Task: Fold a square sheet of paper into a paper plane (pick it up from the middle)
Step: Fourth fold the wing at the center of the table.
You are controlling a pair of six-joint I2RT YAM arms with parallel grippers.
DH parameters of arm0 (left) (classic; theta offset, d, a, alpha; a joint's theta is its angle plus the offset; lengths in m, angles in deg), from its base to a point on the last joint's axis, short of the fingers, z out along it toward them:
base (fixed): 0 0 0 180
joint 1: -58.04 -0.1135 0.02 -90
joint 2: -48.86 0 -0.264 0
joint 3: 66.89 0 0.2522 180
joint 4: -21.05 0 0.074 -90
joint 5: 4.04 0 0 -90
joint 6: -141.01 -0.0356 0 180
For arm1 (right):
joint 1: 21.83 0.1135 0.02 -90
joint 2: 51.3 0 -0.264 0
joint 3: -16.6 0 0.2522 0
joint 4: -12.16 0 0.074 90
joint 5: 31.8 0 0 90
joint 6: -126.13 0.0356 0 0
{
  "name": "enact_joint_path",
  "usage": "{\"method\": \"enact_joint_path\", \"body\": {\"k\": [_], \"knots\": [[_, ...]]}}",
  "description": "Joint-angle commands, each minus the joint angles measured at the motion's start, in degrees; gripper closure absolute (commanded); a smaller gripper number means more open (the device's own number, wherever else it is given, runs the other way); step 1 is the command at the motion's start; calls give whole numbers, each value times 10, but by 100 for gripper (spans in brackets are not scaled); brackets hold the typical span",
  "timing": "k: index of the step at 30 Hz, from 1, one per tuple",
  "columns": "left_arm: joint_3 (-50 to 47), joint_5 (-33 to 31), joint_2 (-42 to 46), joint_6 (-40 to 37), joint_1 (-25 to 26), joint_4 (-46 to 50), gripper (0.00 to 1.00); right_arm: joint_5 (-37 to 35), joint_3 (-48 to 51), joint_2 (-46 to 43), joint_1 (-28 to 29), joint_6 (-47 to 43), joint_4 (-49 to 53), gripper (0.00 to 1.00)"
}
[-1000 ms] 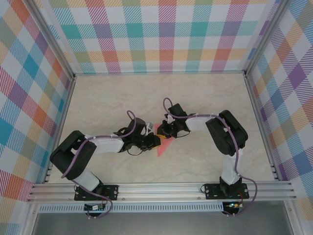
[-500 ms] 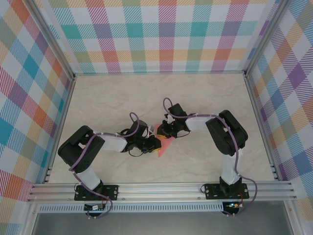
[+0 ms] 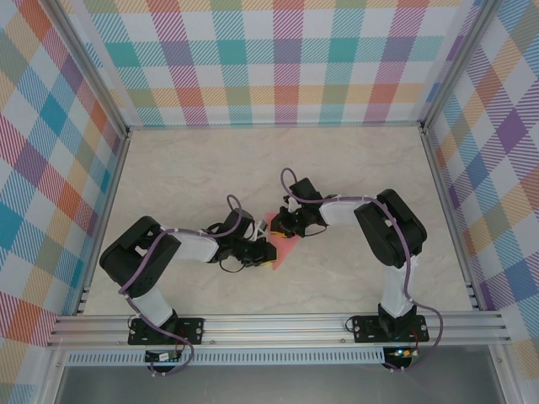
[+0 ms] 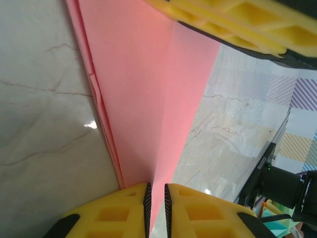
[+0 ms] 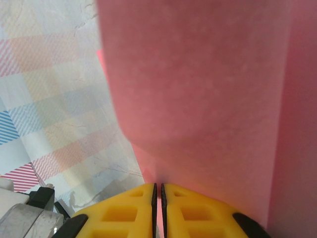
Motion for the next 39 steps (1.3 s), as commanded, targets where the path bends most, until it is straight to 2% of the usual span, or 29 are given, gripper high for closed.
{"method": "enact_joint_path", "body": {"k": [1, 17, 22, 25, 34, 39], "knots": [[-15, 26, -5, -34, 14, 94, 82, -41, 14, 46, 4, -10, 59, 86], [-10, 37, 69, -79, 25, 181, 80, -43, 18, 46, 5, -10, 62, 86], [8, -27, 150, -57, 21, 207, 81, -42, 17, 44, 4, -11, 62, 86], [17, -50, 171, -21, 17, 178, 80, -42, 17, 44, 4, -11, 63, 86], [52, -23, 60, 50, 18, 35, 79, -42, 16, 43, 4, -14, 67, 86], [51, -25, 17, 54, 18, 19, 78, -41, 16, 43, 4, -14, 68, 86]]}}
